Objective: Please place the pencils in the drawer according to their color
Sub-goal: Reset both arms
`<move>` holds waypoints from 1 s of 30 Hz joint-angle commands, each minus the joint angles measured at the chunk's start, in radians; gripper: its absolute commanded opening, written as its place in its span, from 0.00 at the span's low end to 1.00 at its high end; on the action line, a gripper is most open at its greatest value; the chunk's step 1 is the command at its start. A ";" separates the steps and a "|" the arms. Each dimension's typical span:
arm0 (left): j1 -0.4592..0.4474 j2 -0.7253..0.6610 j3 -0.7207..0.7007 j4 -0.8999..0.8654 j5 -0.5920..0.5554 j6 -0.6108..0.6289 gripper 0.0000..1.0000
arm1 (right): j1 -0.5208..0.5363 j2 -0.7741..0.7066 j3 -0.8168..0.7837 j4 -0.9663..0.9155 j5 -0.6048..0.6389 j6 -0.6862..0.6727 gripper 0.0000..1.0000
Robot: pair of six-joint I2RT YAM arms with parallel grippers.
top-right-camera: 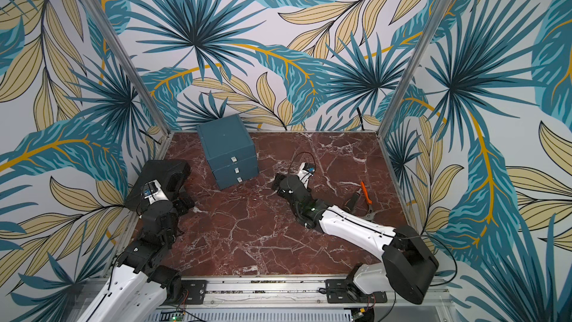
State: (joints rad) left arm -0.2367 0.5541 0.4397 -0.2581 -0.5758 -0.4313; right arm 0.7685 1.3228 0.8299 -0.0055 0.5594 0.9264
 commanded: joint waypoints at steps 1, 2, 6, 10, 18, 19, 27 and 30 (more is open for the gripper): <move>0.070 0.021 0.005 0.079 0.081 -0.004 1.00 | -0.015 -0.063 0.006 -0.233 0.172 -0.109 1.00; 0.089 0.030 0.002 0.091 0.091 -0.003 1.00 | -0.019 -0.083 0.003 -0.263 0.196 -0.121 1.00; 0.181 0.087 -0.004 0.143 0.148 0.013 1.00 | -0.038 -0.172 -0.035 -0.301 0.302 -0.179 1.00; 0.255 0.157 -0.010 0.198 0.208 0.042 1.00 | -0.044 -0.234 -0.081 -0.289 0.418 -0.301 1.00; 0.297 0.254 -0.079 0.393 0.247 0.110 1.00 | -0.148 -0.296 -0.165 -0.148 0.466 -0.563 0.99; 0.307 0.272 -0.090 0.428 0.263 0.122 1.00 | -0.179 -0.307 -0.192 -0.100 0.443 -0.588 1.00; 0.338 0.417 -0.164 0.712 0.340 0.210 1.00 | -0.321 -0.301 -0.307 0.160 0.357 -0.778 1.00; 0.339 0.464 -0.203 0.848 0.372 0.231 1.00 | -0.359 -0.270 -0.311 0.199 0.345 -0.830 0.99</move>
State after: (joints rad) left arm 0.0895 0.9920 0.2668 0.3897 -0.2516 -0.2466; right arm 0.4355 1.0309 0.5400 0.0795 0.9310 0.2008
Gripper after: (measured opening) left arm 0.999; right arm 0.994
